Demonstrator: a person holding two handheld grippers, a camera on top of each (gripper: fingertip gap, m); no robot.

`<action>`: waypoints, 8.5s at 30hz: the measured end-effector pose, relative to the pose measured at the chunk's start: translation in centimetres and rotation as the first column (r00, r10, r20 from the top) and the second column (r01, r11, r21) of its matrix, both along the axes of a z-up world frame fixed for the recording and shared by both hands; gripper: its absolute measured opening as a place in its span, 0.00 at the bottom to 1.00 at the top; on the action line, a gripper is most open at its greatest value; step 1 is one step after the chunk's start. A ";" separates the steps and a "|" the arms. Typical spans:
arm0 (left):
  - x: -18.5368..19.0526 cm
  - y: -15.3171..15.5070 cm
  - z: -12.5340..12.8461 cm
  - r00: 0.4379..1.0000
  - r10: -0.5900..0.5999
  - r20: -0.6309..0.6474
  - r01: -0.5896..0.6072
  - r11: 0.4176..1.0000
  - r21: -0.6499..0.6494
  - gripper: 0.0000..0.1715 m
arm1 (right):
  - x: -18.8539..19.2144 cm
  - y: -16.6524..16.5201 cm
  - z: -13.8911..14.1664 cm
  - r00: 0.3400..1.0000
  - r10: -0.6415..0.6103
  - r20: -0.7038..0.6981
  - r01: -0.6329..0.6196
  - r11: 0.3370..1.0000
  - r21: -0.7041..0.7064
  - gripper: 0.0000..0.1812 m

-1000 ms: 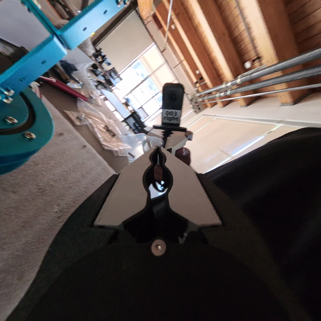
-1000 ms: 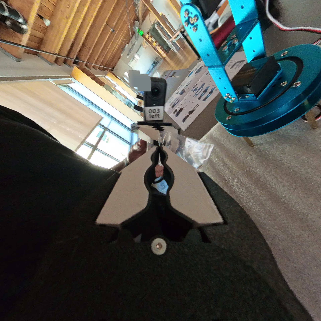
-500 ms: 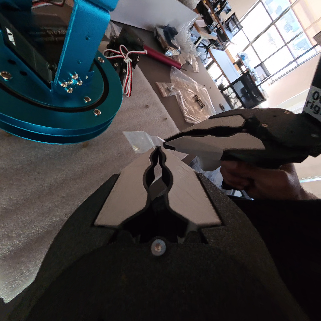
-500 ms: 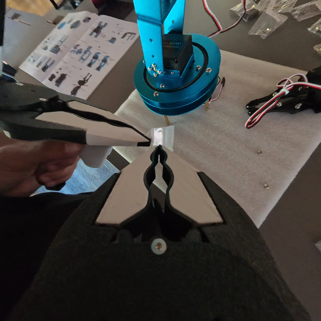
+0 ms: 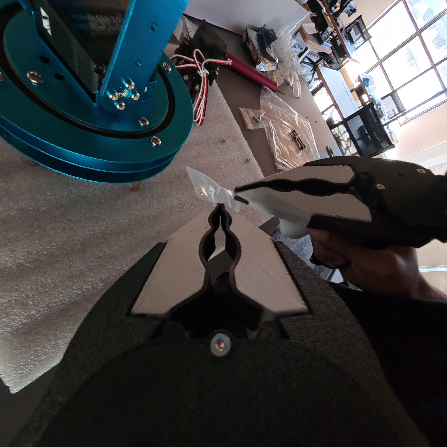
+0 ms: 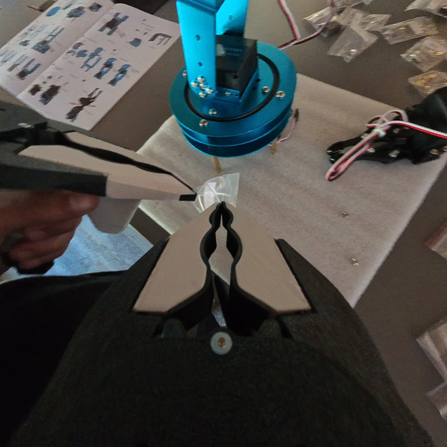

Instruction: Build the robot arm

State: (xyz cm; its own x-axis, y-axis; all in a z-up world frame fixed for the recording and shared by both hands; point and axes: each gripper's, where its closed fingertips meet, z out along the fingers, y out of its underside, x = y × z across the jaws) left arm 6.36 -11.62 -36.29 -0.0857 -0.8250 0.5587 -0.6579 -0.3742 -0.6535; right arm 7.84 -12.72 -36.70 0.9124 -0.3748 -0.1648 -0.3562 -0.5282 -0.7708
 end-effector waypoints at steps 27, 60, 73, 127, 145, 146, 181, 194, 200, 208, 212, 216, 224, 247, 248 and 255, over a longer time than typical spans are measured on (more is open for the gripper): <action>-4.2 -0.4 3.1 0.886 -0.457 -0.085 0.356 0.785 -0.506 0.00 | -5.6 1.1 2.4 0.526 0.792 0.310 -0.829 0.559 -0.020 0.10; -4.0 1.9 8.7 0.808 -0.489 0.327 0.582 0.749 -0.317 0.00 | -2.5 0.0 8.1 0.540 0.777 -0.324 -0.387 0.571 0.724 0.05; -3.6 2.4 9.3 0.820 -0.445 0.361 0.560 0.756 -0.340 0.00 | -2.9 -0.3 7.7 0.519 0.797 -0.310 -0.415 0.552 0.723 0.00; 9.5 -6.8 -4.3 0.991 -0.103 0.088 0.063 0.925 0.375 0.29 | 6.8 -6.1 1.3 0.838 0.422 -0.346 -0.543 0.710 -0.449 0.00; 10.1 -6.9 -4.1 0.987 -0.137 0.079 0.085 0.880 0.467 0.20 | 7.5 -6.7 1.0 0.812 0.475 -0.339 -0.583 0.689 -0.431 0.00; 10.0 -7.0 -4.1 0.987 -0.140 0.079 0.088 0.880 0.468 0.19 | 7.6 -6.6 1.0 0.813 0.476 -0.336 -0.582 0.690 -0.430 0.00; 0.7 -4.4 -2.4 0.999 0.027 -0.021 -0.033 0.928 -0.372 0.24 | 2.3 -8.6 -5.2 0.602 0.630 0.490 -0.474 0.776 -0.416 0.05; 2.7 -4.4 -3.3 0.999 -0.041 0.031 0.042 0.998 -0.054 0.15 | 5.0 -4.9 -4.6 0.865 0.382 -0.324 -0.373 0.923 0.090 0.17; 1.8 -3.9 -4.1 0.998 -0.039 0.039 0.042 0.995 -0.091 0.15 | 5.0 -4.9 -4.6 0.831 0.421 -0.363 -0.418 0.904 0.089 0.01; 1.8 -3.8 -2.5 0.987 -0.083 0.137 0.107 0.977 -0.185 0.26 | 2.7 -3.9 -0.3 0.754 0.514 -0.408 -0.425 0.856 0.294 0.00; 1.4 -3.8 0.9 0.944 -0.117 0.309 0.221 0.918 -0.329 0.23 | 0.8 -3.3 2.8 0.688 0.592 -0.421 -0.430 0.799 0.421 0.00; 0.4 -3.0 3.1 0.897 -0.125 0.424 0.279 0.905 -0.322 0.00 | -0.1 -2.4 3.8 0.683 0.599 -0.419 -0.429 0.793 0.433 0.00; -1.1 -0.9 4.4 0.873 -0.144 0.465 0.323 0.886 -0.333 0.07 | -1.3 -0.2 4.6 0.689 0.586 -0.426 -0.379 0.793 0.477 0.00; -4.6 3.4 5.7 0.828 -0.212 0.520 0.434 0.829 -0.352 0.00 | -4.4 4.6 6.4 0.730 0.589 -0.346 -0.393 0.776 0.493 0.03; -4.7 3.5 5.9 0.824 -0.212 0.526 0.446 0.816 -0.368 0.00 | -4.4 4.7 6.2 0.739 0.584 -0.335 -0.402 0.782 0.475 0.08; -5.3 3.8 6.5 0.797 -0.256 0.546 0.509 0.772 -0.380 0.00 | -6.5 5.2 7.2 0.673 0.670 -0.313 -0.498 0.723 0.478 0.06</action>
